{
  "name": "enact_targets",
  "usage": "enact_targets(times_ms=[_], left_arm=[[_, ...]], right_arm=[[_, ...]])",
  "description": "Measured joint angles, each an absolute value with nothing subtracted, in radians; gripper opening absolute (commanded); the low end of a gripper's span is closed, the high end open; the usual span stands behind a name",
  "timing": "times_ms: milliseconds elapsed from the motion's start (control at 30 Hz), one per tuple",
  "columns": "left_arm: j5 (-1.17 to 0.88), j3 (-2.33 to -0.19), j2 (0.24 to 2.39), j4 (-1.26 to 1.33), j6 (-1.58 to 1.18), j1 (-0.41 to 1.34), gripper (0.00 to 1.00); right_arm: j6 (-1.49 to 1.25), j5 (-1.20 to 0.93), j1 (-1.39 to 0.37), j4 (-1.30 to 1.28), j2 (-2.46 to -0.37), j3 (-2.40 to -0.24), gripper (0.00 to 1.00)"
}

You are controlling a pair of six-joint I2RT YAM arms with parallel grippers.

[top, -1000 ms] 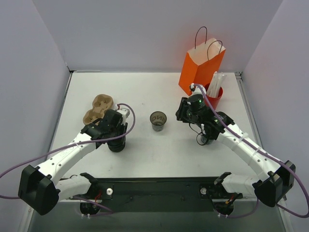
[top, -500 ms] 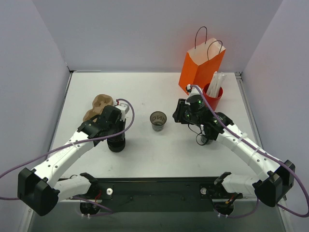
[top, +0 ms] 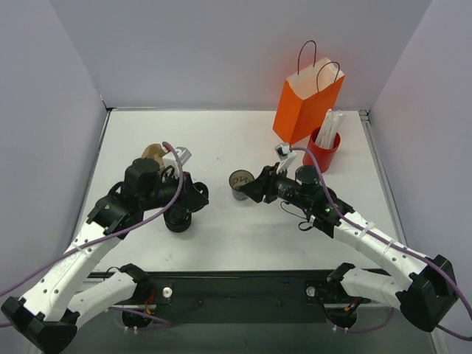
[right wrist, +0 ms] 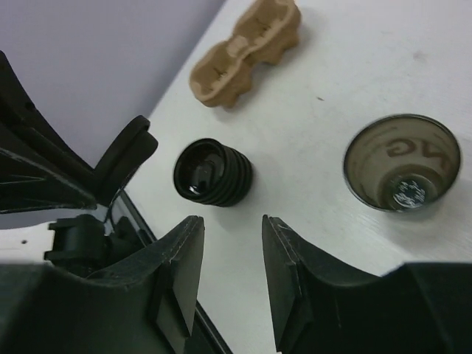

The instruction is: Pack the takeout coffee

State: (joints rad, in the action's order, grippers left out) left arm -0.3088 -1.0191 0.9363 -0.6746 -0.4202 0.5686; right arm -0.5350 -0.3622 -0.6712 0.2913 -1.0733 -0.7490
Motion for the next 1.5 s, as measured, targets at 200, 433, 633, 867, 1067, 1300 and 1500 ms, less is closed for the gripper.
enact_targets(times_ms=[200, 433, 633, 867, 1067, 1300, 1500], left_arm=[[-0.596, -0.905, 0.759, -0.308, -0.586, 0.569, 0.14], [-0.754, -0.814, 0.737, 0.025, -0.793, 0.568, 0.14], [-0.818, -0.726, 0.770, 0.266, -1.025, 0.566, 0.14], [-0.821, -0.716, 0.761, 0.342, -1.152, 0.561, 0.14], [-0.823, -0.678, 0.756, 0.377, -1.221, 0.561, 0.14], [-0.829, -0.630, 0.756, 0.388, -1.264, 0.561, 0.14], [-0.836, -0.612, 0.756, 0.434, -1.296, 0.561, 0.14]], right_arm=[[-0.630, -0.439, -0.696, 0.632, -1.032, -0.627, 0.46], [-0.640, -0.480, -0.727, 0.963, -1.004, -0.490, 0.50], [-0.460, -0.494, -0.786, 1.105, -0.965, -0.409, 0.51], [-0.164, -0.467, -0.861, 1.064, -0.859, -0.414, 0.51], [-0.010, -0.468, -0.886, 1.011, -0.862, -0.451, 0.50], [0.064, -0.472, -0.912, 0.975, -0.887, -0.490, 0.42], [0.100, -0.480, -0.936, 0.952, -0.907, -0.514, 0.37]])
